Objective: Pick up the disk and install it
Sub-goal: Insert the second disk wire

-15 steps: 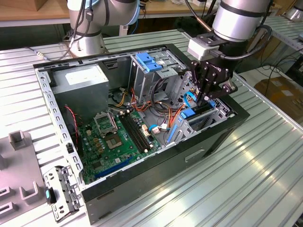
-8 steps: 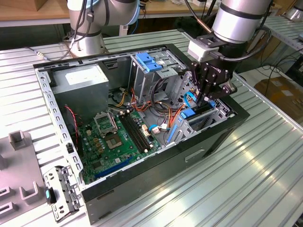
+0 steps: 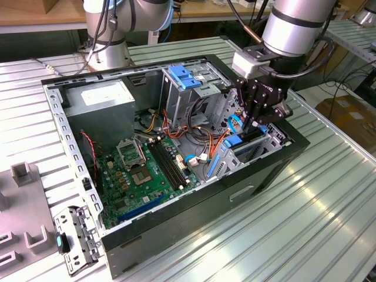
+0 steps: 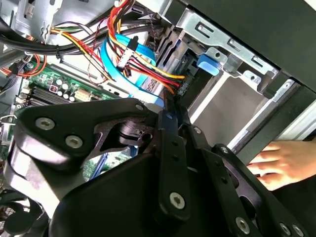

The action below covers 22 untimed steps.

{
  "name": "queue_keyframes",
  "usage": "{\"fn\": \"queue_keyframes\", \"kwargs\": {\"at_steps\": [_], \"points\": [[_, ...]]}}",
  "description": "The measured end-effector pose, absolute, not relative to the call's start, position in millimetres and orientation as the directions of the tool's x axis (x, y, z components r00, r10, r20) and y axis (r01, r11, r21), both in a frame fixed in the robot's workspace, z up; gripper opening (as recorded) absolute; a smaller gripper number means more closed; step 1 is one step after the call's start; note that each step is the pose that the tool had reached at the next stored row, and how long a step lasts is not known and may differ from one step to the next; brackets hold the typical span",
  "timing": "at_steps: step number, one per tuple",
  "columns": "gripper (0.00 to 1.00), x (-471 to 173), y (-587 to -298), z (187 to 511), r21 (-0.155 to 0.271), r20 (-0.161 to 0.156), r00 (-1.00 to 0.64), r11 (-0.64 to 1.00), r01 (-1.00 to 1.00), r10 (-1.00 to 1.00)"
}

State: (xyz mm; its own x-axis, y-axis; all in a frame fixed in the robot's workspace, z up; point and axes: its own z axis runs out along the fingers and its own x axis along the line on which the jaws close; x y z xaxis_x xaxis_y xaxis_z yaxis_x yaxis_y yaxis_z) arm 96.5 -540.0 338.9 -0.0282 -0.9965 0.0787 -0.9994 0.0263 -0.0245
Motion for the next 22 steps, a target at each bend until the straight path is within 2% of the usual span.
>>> {"fn": "queue_keyframes", "kwargs": {"at_steps": [6,7,8,13,14,16,22], "points": [[0.16,96.5,-540.1,338.6,-0.025,0.076,-0.028,0.026,-0.999,-0.997],[0.17,96.5,-540.0,339.2,-0.025,0.075,-0.028,0.026,-0.999,-0.997],[0.24,96.6,-540.0,340.5,-0.025,0.074,-0.028,0.026,-0.999,-0.997],[0.24,97.6,-540.0,352.1,-0.024,0.075,-0.028,0.027,-0.999,-0.997],[0.22,97.6,-540.0,352.2,-0.025,0.075,-0.028,0.026,-0.999,-0.997],[0.11,97.7,-540.0,352.5,-0.024,0.075,-0.028,0.026,-0.999,-0.997],[0.11,97.7,-540.8,347.4,-0.024,0.075,-0.028,0.026,-0.999,-0.997]]}}
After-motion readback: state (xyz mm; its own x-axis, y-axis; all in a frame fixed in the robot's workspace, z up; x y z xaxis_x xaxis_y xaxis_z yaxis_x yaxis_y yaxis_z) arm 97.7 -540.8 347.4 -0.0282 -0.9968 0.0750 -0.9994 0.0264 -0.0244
